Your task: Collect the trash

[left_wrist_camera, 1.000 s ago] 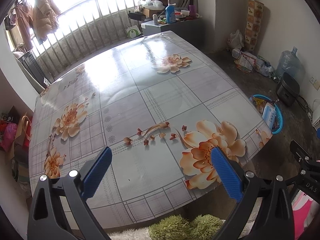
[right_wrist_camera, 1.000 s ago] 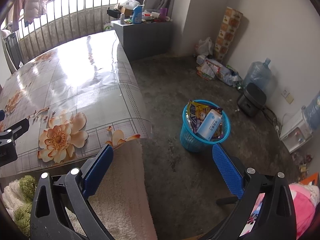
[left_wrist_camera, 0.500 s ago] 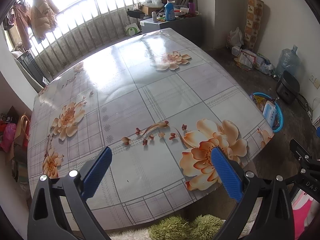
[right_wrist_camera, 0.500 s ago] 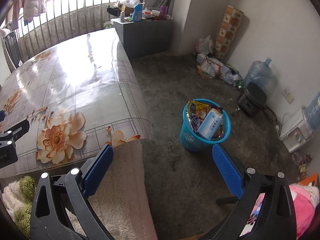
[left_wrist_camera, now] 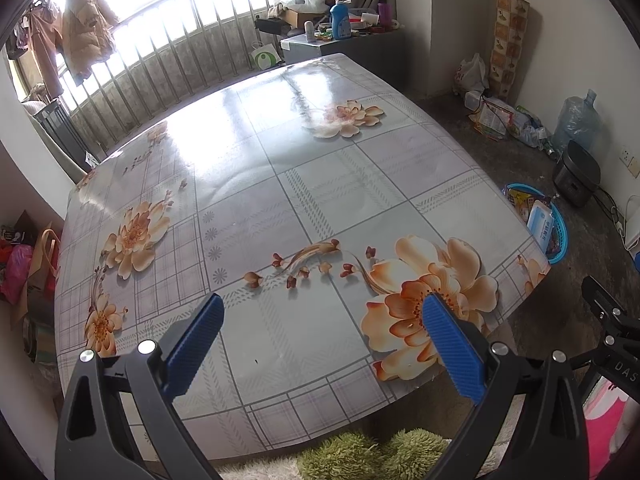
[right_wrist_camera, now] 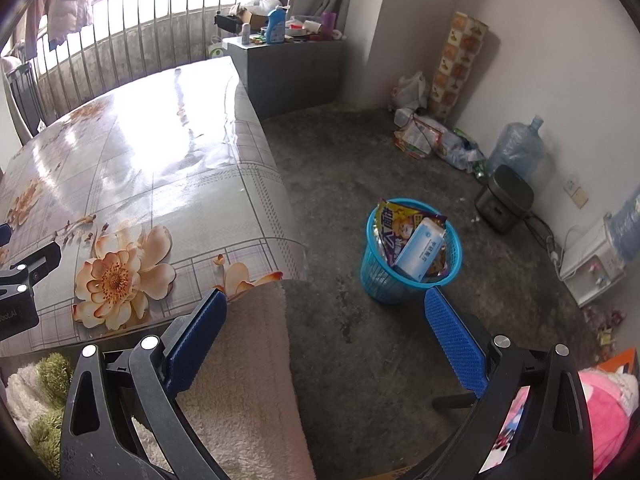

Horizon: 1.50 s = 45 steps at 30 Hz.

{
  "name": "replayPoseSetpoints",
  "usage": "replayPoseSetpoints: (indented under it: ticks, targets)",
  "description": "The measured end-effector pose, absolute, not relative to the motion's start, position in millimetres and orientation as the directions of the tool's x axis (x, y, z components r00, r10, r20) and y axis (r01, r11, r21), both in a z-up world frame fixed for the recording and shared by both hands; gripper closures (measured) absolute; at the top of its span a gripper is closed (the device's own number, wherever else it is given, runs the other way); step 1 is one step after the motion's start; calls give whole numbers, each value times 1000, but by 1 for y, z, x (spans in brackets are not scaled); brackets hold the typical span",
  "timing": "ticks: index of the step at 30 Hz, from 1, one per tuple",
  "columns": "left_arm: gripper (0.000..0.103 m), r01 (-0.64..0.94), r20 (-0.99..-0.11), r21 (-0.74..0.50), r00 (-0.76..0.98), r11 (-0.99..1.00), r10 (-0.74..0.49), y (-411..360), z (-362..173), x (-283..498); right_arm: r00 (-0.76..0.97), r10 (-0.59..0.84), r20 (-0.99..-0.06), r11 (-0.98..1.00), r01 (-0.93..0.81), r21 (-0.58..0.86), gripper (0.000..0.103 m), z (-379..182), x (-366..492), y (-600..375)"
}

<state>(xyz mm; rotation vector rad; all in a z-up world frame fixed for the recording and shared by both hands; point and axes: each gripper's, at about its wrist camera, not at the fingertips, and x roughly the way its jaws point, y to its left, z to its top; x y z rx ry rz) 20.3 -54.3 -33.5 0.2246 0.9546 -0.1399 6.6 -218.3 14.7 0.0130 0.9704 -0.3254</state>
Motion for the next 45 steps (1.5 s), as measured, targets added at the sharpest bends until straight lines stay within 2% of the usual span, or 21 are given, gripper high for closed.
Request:
replayPoseSetpoints:
  ticks: [45]
  targets:
    - [6,218,-821,121,571,969,-26,-50,-36,17,527,-269,-806,952,272,-139,8,22,7,-218]
